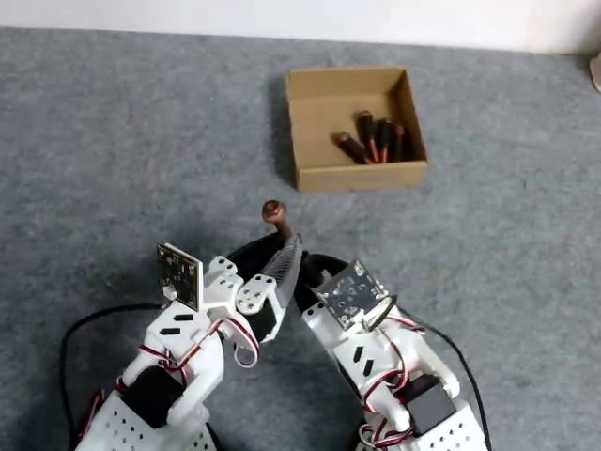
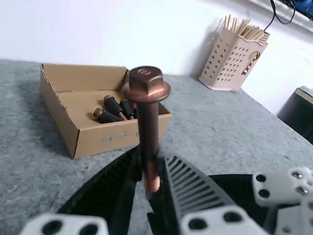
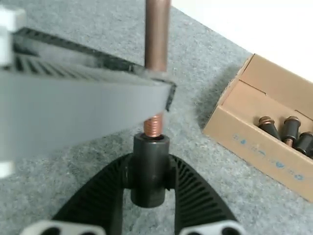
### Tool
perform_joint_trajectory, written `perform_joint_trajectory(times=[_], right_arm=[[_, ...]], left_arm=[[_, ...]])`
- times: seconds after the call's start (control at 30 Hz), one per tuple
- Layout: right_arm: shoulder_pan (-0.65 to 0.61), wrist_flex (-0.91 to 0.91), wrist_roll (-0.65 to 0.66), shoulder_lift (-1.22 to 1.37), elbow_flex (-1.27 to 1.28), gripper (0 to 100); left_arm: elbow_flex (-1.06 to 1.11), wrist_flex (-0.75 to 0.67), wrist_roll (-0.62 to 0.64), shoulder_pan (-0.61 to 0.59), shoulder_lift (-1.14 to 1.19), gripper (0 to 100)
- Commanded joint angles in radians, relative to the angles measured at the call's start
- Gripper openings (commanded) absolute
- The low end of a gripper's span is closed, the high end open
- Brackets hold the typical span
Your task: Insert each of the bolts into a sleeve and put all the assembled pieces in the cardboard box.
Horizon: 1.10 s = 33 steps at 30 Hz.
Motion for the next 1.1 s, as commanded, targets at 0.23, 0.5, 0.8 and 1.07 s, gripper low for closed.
perform_joint_trajectory(times=[0.23,0.5,0.8,1.07], right_arm=[[0.024,-0.061,0.014,-0.012,-0.01,0.5],[0.053,-0.062,0.014,-0.012,-0.01,0.5],[0.107,-0.059,0.014,-0.012,-0.01,0.5],[0.105,-0.058,0.014,-0.012,-0.01,0.5]], left_arm=[[-0.01,0.029,0.008,0.143,-0.01,1],[-0.008,0.029,0.008,0.15,-0.008,1],[-0.008,0.094,0.003,0.143,-0.008,1],[-0.01,0.11,0.003,0.136,-0.007,14]])
